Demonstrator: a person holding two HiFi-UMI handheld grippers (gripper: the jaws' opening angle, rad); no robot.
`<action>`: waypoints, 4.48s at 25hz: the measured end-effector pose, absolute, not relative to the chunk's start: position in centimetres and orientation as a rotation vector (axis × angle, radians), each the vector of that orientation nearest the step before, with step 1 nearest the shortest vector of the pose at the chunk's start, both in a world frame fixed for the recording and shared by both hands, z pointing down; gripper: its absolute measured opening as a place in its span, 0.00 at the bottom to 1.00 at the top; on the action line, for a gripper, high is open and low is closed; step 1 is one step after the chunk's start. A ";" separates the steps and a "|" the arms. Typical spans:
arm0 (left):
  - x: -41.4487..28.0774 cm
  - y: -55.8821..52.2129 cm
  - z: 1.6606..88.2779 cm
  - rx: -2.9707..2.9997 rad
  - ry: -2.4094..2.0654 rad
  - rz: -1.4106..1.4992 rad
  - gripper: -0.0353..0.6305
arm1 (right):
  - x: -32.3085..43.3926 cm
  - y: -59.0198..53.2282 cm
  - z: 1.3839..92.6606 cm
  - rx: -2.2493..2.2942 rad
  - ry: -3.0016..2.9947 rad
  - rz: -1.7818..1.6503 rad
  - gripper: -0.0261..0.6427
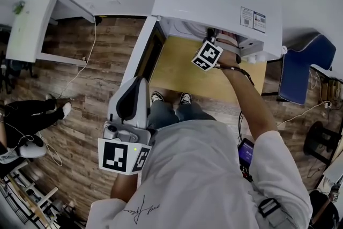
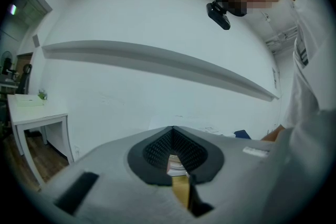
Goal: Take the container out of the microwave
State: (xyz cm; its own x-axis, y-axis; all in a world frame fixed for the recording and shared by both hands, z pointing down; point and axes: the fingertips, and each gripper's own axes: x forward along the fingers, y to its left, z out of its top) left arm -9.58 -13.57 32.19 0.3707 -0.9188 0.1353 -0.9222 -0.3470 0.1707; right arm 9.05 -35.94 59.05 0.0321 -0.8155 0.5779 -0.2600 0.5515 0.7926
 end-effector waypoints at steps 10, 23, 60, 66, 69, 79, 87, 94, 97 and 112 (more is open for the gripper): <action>-11.0 -13.3 32.0 2.369 -1.647 -0.029 0.05 | 9.0 -36.1 59.4 0.967 -1.484 -0.552 0.23; -11.0 -13.1 32.6 2.372 -1.628 -0.016 0.05 | 8.9 -35.4 58.4 0.988 -1.547 -0.446 0.21; -8.6 -12.4 33.2 2.413 -1.567 -0.017 0.05 | 8.6 -30.1 56.0 0.999 -1.724 -0.270 0.19; -8.5 -12.3 32.9 2.424 -1.557 -0.008 0.05 | 8.6 -29.5 55.0 1.011 -1.751 -0.258 0.19; -8.5 -12.3 32.7 2.431 -1.559 -0.005 0.05 | 8.4 -29.1 54.7 1.007 -1.773 -0.238 0.18; -8.4 -12.9 32.4 2.445 -1.560 0.008 0.05 | 8.6 -27.6 53.9 0.968 -1.835 -0.169 0.18; -7.6 -13.3 32.5 2.472 -1.541 0.023 0.05 | 8.9 -26.1 53.6 0.952 -1.897 -0.092 0.13; -7.2 -13.2 32.8 2.479 -1.519 0.036 0.05 | 8.6 -24.2 52.8 0.961 -1.968 0.010 0.13; -7.3 -13.1 32.9 2.475 -1.521 0.037 0.05 | 8.1 -23.3 52.2 0.963 -2.011 0.070 0.13; -8.1 -12.8 34.0 2.448 -1.521 0.041 0.05 | 6.2 -19.4 48.7 1.010 -2.215 0.301 0.13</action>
